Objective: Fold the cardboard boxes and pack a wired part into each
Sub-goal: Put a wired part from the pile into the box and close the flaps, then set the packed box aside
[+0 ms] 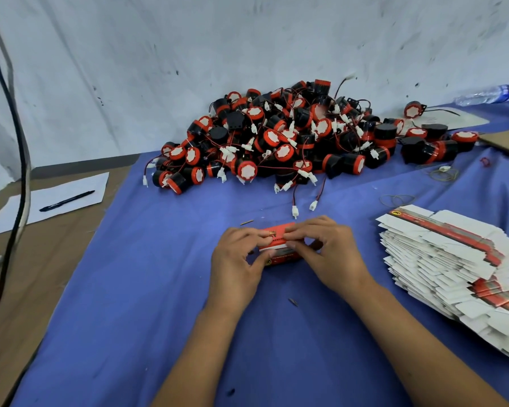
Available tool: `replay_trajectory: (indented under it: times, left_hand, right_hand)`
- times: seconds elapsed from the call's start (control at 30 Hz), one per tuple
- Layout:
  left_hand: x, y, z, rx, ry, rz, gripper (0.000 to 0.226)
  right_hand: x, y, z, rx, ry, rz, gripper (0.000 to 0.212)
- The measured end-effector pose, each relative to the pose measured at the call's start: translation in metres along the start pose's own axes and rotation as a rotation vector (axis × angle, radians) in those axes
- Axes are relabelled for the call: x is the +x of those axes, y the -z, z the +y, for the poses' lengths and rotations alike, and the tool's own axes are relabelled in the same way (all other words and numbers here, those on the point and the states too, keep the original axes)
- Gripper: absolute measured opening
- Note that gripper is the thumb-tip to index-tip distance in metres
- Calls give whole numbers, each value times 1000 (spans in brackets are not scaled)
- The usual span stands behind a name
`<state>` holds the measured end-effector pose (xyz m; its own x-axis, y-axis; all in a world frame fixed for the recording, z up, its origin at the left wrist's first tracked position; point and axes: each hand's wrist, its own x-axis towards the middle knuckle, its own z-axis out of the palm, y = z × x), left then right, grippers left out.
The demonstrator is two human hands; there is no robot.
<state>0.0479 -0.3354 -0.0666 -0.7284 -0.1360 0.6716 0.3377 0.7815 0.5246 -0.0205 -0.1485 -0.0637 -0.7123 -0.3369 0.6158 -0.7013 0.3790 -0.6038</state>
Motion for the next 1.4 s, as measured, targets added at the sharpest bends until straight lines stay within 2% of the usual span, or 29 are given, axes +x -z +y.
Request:
replay_trajectory:
  times: [0.2, 0.33, 0.4, 0.5, 0.67, 0.77, 0.83, 0.93, 1.07, 1.13, 1.2, 1.27, 1.33, 1.4]
  left_hand:
    - [-3, -1, 9, 274, -184, -6, 13]
    - [-6, -5, 11, 277, -208, -64, 16]
    - [-6, -7, 9, 226, -128, -155, 23]
    - [-2, -7, 5, 88, 96, -264, 30]
    - [7, -2, 15, -150, 225, -226, 30]
    - [25, -7, 49, -347, 234, -229, 21]
    - [47, -22, 92, -424, 188, -204, 12]
    - [77, -54, 183, -600, 64, -206, 24]
    - [81, -112, 328, -831, -154, -361, 33]
    - [65, -133, 391, -843, -318, -485, 41]
    - [46, -150, 437, -772, -490, -627, 47]
    - [27, -165, 468, -686, -619, -761, 45]
    - [13, -178, 481, -569, -699, -854, 37]
    - [7, -185, 477, -509, -712, -877, 30]
  right_hand:
    - [-5, 1, -5, -165, 118, -57, 9]
    - [-13, -3, -15, -239, 112, -60, 19]
    - [-18, -2, -17, -252, 89, -80, 27]
    - [-18, 1, -20, -267, 12, -152, 33]
    - [-20, 11, -41, -407, -39, -277, 45]
    - [-14, 50, -50, -424, -65, -176, 41]
    - [-7, 101, -57, -450, -124, -66, 34]
    - [-6, 196, -74, -536, -246, 158, 33]
    - [-53, 341, -100, -779, -556, 424, 50]
    - [-91, 400, -116, -885, -732, 485, 55]
    - [-126, 441, -128, -951, -928, 450, 61]
    - [-152, 462, -135, -967, -1127, 325, 65]
    - [-164, 466, -134, -924, -1229, 217, 69]
    - [-167, 461, -130, -840, -1271, 194, 75]
